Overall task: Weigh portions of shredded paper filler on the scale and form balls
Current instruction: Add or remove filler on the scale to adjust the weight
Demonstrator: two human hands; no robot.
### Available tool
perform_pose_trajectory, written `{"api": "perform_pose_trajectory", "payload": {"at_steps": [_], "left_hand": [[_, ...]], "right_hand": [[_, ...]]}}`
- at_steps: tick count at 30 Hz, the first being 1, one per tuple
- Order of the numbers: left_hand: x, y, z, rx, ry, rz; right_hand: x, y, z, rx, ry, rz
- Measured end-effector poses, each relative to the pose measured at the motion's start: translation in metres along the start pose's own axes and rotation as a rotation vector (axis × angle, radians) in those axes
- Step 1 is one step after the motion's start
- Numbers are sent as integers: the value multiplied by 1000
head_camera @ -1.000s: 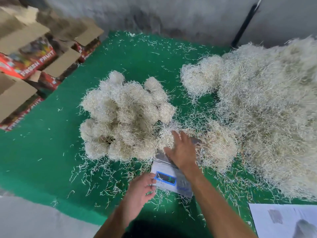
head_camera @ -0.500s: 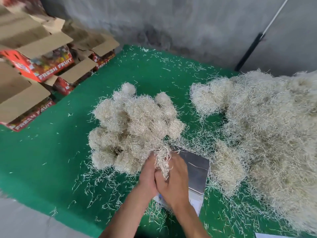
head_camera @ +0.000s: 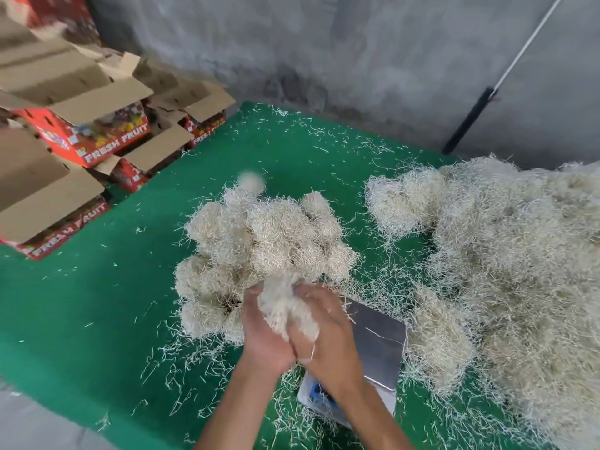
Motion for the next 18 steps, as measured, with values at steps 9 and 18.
{"api": "perform_pose_trajectory", "payload": {"at_steps": [9, 18], "left_hand": [[-33, -29, -6, 164, -66, 246], [-25, -23, 0, 157, 3, 330]], "right_hand": [[-9, 6, 35, -25, -182, -127], [-13, -1, 67, -163, -267, 86]]}}
Point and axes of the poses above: each hand's wrist, its own z-axis towards the middle knuckle, its own y-axis out of the back of the hand, x = y × z, the point moved 8 cm from there along z, towards the middle knuckle, and after that the axes turned 5 degrees about -x, right-handed, at the moved point
